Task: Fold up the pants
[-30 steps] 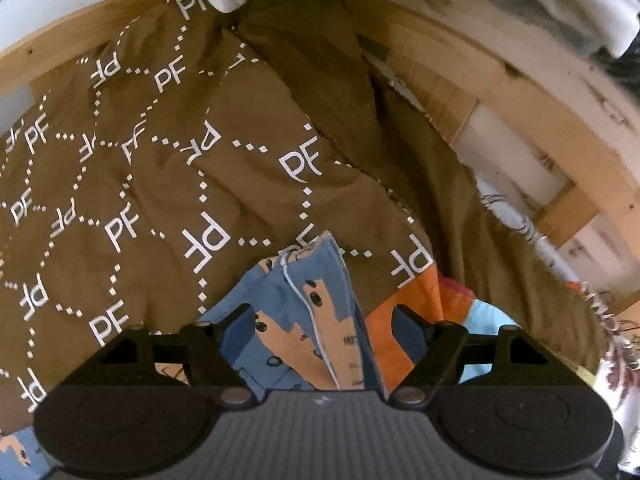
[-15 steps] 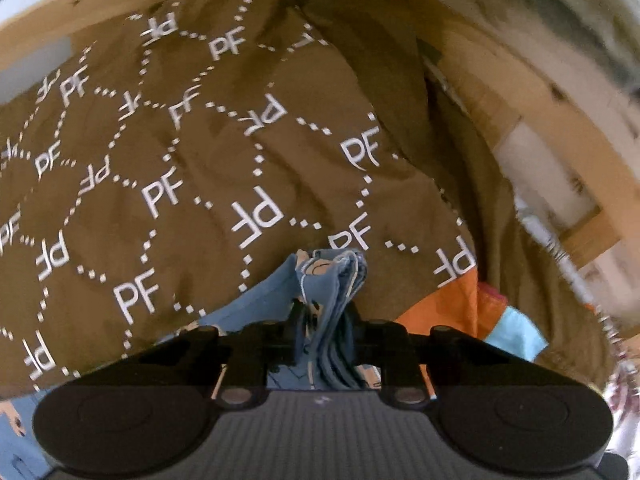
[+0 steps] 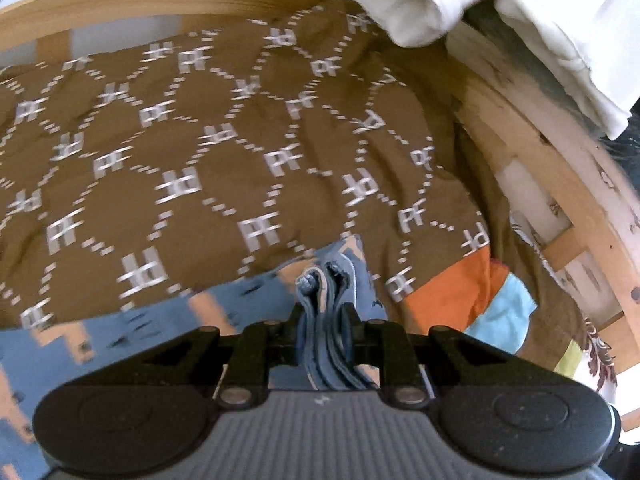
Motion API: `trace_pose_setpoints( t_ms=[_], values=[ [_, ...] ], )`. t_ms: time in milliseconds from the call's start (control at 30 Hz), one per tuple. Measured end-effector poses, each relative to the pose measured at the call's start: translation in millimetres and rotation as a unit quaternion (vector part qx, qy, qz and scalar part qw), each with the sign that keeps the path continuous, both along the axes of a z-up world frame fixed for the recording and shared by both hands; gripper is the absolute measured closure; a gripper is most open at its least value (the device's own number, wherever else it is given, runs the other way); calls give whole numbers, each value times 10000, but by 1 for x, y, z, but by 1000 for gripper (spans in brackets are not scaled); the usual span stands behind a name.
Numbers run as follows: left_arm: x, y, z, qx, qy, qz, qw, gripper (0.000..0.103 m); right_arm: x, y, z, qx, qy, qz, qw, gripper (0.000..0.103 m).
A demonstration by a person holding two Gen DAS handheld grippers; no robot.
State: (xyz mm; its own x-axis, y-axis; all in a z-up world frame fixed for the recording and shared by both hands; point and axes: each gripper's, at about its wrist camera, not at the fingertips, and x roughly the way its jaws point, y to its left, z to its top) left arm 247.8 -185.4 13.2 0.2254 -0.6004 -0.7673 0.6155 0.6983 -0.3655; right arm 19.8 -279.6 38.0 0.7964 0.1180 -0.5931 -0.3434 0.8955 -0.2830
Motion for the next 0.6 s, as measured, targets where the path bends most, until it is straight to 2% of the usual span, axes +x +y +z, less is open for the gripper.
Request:
trace_pose_setpoints(
  t_ms=[167,433,533,600],
  values=[
    [5,45,-11,-127,174,315,9993,83,3,30,-6,83,170,376,9991,89],
    [8,96,-52,-218,539,653,9962,83,6,64,-23,34,449,740,9962,89],
    [12,108,-62,-261,689,783,9942,77,9,69,-30,19,530,719,9960,87],
    [13,114,-65,-289,723,837,9934,66,11,71,-33,35,598,689,9958,82]
  ],
)
